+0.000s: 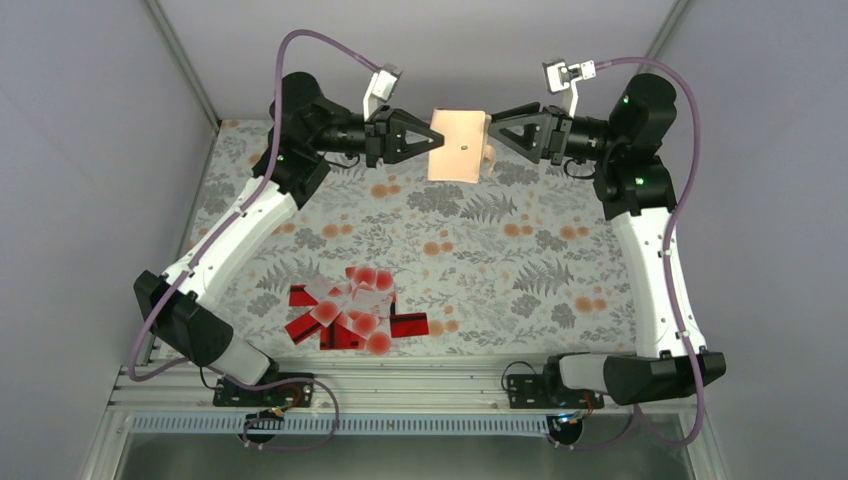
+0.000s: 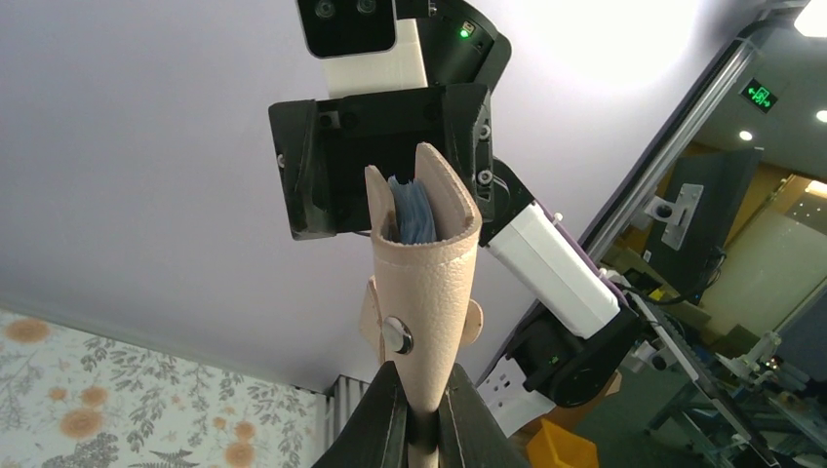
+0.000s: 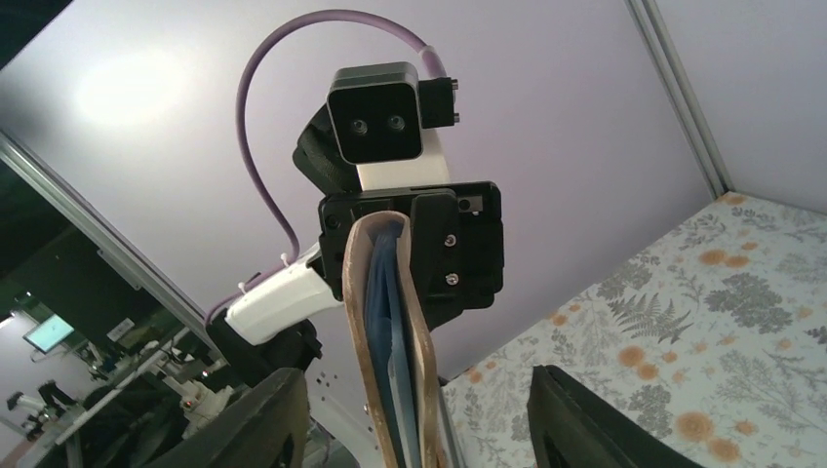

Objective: Put the credit cards into the card holder

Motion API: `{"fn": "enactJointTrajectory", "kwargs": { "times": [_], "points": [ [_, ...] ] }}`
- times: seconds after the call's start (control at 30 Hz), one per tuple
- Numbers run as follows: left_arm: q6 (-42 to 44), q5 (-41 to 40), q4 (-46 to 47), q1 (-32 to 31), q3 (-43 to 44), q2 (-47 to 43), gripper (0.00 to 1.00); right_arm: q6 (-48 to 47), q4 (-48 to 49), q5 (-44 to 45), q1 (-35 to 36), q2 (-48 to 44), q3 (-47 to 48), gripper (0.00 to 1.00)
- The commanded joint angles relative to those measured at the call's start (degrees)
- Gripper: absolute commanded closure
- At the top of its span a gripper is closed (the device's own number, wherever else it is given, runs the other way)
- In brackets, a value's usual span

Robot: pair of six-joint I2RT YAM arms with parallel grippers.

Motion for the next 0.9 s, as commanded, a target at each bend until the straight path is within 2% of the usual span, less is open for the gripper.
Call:
{"fn": "enactJointTrajectory", "kwargs": {
  "times": [0.0, 0.33, 0.63, 0.87],
  "points": [
    [0.69, 1.57, 0.42, -0.30, 2.24, 0.08, 0.98, 0.54, 0.18, -1.66, -0.08, -0.07, 1.02, 0.45],
    [0.85, 2.38, 0.77, -0.86, 2.80, 0.04, 0.97, 1.06, 0.39, -1.65, -0.07, 0.65, 1.06, 0.65],
    [1.60, 1.71, -0.28, -2.06, 4.17, 1.05, 0.98, -1.18, -0.82, -4.87, 1.78, 0.96, 2.19, 0.65],
    [2.98, 1.57, -2.55, -2.33, 5.27, 1.53, 0.98, -2.26, -1.89, -5.51, 2.79, 0.85, 1.62, 0.68]
  ]
}}
